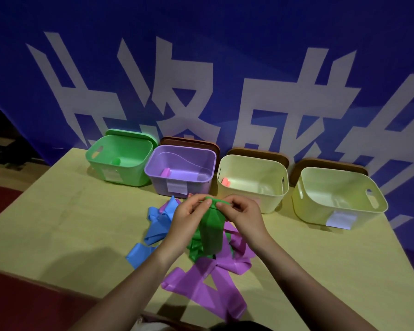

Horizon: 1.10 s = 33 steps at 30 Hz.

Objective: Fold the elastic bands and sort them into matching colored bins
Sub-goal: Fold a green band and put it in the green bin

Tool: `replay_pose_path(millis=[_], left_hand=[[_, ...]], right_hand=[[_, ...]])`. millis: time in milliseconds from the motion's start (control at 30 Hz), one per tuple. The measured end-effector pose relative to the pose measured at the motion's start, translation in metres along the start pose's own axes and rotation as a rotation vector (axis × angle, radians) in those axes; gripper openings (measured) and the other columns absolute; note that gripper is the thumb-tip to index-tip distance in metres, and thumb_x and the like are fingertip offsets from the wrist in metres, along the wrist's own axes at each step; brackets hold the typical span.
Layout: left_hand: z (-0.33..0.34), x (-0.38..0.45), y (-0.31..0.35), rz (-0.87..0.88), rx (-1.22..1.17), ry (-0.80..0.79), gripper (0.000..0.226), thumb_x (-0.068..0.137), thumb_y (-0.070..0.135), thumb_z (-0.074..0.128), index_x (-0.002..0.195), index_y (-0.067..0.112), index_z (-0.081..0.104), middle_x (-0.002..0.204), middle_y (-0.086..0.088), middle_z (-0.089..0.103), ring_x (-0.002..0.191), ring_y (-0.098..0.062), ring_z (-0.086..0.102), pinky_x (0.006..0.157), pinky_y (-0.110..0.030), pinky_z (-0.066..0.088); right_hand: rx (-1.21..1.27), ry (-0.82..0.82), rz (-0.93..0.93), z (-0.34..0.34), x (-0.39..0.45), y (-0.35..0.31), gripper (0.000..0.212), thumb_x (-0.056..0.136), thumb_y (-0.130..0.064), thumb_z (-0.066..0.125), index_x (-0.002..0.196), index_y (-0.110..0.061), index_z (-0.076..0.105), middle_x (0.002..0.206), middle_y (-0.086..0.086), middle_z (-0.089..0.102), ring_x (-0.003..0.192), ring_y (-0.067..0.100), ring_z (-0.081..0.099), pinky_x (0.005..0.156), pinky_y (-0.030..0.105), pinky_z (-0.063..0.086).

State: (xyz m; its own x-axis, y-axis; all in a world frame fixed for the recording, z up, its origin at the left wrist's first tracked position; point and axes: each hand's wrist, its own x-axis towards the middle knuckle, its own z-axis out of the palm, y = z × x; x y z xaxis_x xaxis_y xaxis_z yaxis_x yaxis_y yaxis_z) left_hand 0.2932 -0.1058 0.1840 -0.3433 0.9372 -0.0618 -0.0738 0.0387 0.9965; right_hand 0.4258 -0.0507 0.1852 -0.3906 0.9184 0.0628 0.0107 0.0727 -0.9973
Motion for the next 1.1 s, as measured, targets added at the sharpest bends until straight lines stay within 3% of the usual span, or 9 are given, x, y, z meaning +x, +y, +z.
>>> replay_pose_path(millis=[67, 133, 233, 333, 467, 633, 900, 967, 1100], left_hand=[[0.000, 0.004, -0.003, -0.119, -0.038, -0.045, 0.013, 0.092, 0.031, 0.058, 0.091, 0.034, 0.070, 0.097, 0.000, 0.072, 0.096, -0.018, 0.067, 0.087, -0.041, 0.050], [0.003, 0.008, -0.006, -0.193, -0.009, -0.083, 0.013, 0.092, 0.038, 0.055, 0.093, 0.036, 0.068, 0.099, 0.008, 0.072, 0.101, -0.015, 0.065, 0.091, -0.036, 0.050], [0.009, 0.010, -0.006, -0.152, 0.047, -0.073, 0.018, 0.097, 0.026, 0.052, 0.089, 0.026, 0.069, 0.092, 0.003, 0.071, 0.093, -0.017, 0.064, 0.084, -0.031, 0.048], [0.010, 0.013, -0.003, -0.135, 0.032, -0.066, 0.024, 0.098, 0.020, 0.050, 0.084, 0.026, 0.070, 0.087, 0.001, 0.070, 0.087, -0.016, 0.064, 0.084, -0.033, 0.048], [0.010, 0.015, 0.001, -0.167, -0.046, -0.080, 0.023, 0.098, 0.015, 0.049, 0.089, 0.023, 0.069, 0.086, 0.006, 0.072, 0.088, -0.011, 0.066, 0.084, -0.027, 0.048], [0.009, 0.018, 0.002, -0.204, -0.154, -0.014, 0.025, 0.095, 0.011, 0.050, 0.086, 0.018, 0.072, 0.093, -0.009, 0.071, 0.096, -0.025, 0.063, 0.091, -0.039, 0.045], [0.007, 0.008, -0.001, -0.213, -0.175, -0.093, 0.034, 0.094, 0.038, 0.049, 0.107, 0.015, 0.070, 0.110, -0.014, 0.070, 0.107, -0.026, 0.063, 0.094, -0.042, 0.046], [0.007, 0.004, -0.002, -0.153, -0.147, -0.047, 0.019, 0.094, 0.030, 0.055, 0.098, 0.023, 0.073, 0.098, -0.004, 0.072, 0.100, -0.021, 0.065, 0.087, -0.034, 0.049], [0.007, 0.002, 0.001, -0.072, -0.095, -0.053, 0.023, 0.098, 0.012, 0.047, 0.098, 0.020, 0.068, 0.090, 0.001, 0.073, 0.089, -0.011, 0.067, 0.077, -0.021, 0.051]], right_hand=[[0.024, 0.030, -0.005, 0.000, 0.004, -0.004, 0.018, 0.085, -0.002, 0.067, 0.070, -0.012, 0.068, 0.056, -0.003, 0.056, 0.054, 0.007, 0.048, 0.055, 0.019, 0.040], [0.021, 0.065, -0.010, 0.000, 0.009, -0.007, 0.018, 0.085, 0.000, 0.067, 0.072, -0.013, 0.069, 0.056, -0.010, 0.058, 0.056, 0.004, 0.049, 0.057, 0.018, 0.040], [-0.056, 0.108, -0.045, -0.002, 0.015, -0.008, 0.022, 0.084, -0.003, 0.068, 0.077, -0.024, 0.071, 0.062, -0.013, 0.063, 0.063, 0.006, 0.052, 0.064, 0.024, 0.044], [-0.186, 0.147, -0.140, -0.004, 0.017, -0.008, 0.028, 0.083, -0.005, 0.071, 0.083, -0.032, 0.070, 0.066, -0.018, 0.063, 0.061, 0.001, 0.049, 0.064, 0.018, 0.042], [-0.413, 0.145, -0.345, -0.009, 0.018, -0.011, 0.014, 0.083, -0.009, 0.070, 0.093, -0.017, 0.074, 0.075, -0.018, 0.057, 0.069, 0.007, 0.052, 0.065, 0.010, 0.039], [-0.519, -0.004, -0.508, -0.019, 0.018, -0.012, 0.015, 0.084, -0.013, 0.068, 0.097, -0.012, 0.074, 0.081, -0.012, 0.057, 0.073, 0.001, 0.052, 0.069, 0.013, 0.042], [-0.598, -0.233, -0.524, -0.033, 0.017, -0.015, 0.022, 0.087, -0.017, 0.061, 0.105, -0.013, 0.073, 0.091, 0.000, 0.061, 0.083, 0.011, 0.059, 0.075, 0.029, 0.050], [-0.553, -0.261, -0.488, -0.033, 0.015, -0.015, 0.026, 0.088, -0.018, 0.056, 0.109, -0.014, 0.073, 0.095, -0.001, 0.060, 0.088, 0.011, 0.059, 0.079, 0.025, 0.049], [-0.320, -0.146, -0.304, -0.021, 0.012, -0.016, 0.021, 0.090, -0.016, 0.056, 0.104, -0.018, 0.072, 0.092, -0.002, 0.066, 0.086, 0.012, 0.061, 0.077, 0.026, 0.049]])
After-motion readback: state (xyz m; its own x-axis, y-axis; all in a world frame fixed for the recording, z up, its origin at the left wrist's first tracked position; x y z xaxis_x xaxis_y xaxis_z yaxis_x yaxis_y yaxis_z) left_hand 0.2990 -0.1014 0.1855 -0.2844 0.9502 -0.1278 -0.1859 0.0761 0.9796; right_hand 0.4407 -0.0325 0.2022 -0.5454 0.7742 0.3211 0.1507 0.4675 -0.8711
